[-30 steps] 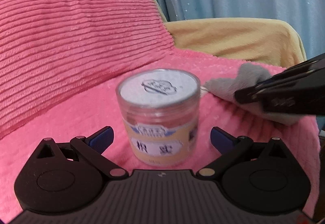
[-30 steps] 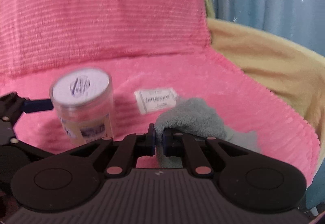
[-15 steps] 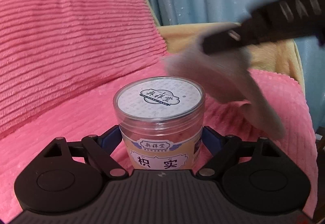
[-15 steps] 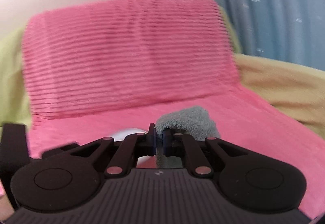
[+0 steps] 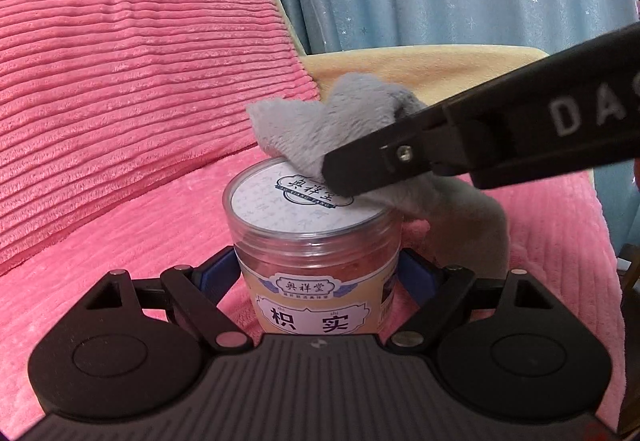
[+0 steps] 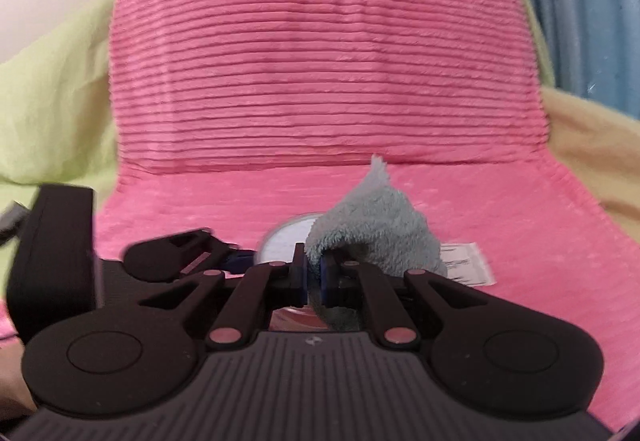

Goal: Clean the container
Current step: 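Grasp the clear jar with the left tool while the right tool wipes its lid with the cloth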

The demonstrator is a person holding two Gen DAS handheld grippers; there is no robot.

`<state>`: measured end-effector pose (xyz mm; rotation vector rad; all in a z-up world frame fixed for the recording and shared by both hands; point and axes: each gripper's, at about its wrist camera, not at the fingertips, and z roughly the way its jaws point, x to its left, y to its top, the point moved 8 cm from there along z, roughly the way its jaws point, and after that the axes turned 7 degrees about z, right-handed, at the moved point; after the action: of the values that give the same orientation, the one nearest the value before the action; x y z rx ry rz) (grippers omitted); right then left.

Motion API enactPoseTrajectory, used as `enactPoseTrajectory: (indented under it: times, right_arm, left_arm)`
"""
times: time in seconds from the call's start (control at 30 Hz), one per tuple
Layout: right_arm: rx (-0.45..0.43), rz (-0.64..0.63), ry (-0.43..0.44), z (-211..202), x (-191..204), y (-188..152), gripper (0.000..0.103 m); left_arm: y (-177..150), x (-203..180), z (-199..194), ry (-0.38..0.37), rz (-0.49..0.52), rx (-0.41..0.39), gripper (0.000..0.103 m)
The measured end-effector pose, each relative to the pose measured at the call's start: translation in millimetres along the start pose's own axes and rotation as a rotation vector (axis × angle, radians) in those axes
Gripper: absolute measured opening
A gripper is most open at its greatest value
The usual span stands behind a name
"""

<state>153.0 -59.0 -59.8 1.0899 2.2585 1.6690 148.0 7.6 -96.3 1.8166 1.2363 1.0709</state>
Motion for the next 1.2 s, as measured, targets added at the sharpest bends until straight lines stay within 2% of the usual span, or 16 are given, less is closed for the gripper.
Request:
enactPoseTrajectory:
  times: [0.2,0.3,0.4,0.63,0.67,0.8,1.03,1.13,1.2]
  right_arm:
    - [0.005,0.157,0.116,21,-4,5,0.005]
    - [-0.009,0.152,0.092,32,-4,12,0.004]
    - [-0.030,0.120,0.016,38,-13,17,0.004]
    - [-0.019,0.137,-0.025,13,-32,7,0.004]
    - [-0.016,0.140,-0.022,9,-34,5,0.004]
    - [0.012,0.165,0.088,-5,-28,0,0.004]
    - [0.025,0.251,0.197,24,-11,10,0.004]
    - [0.005,0.305,0.180,39,-20,18,0.003]
    - [-0.018,0.306,0.125,41,-27,21,0.003]
  left_arm:
    - [-1,2,0,-0.003,-0.013,-0.004,0.085]
    - [-1,2,0,-0.009,-0.013,-0.008,0.085]
    - [-1,1,1,-0.012,-0.007,-0.009,0.084]
    - [-1,2,6,-0.022,-0.004,0.002,0.084]
    - [-1,2,6,-0.021,-0.004,0.002,0.084]
    - [-7,13,-2,-0.047,0.011,-0.012,0.084]
    - [-7,13,2,-0.051,0.006,-0.014,0.084]
    - [-8,14,1,-0.055,0.002,-0.016,0.084]
    - [-8,13,0,-0.059,0.004,-0.018,0.084]
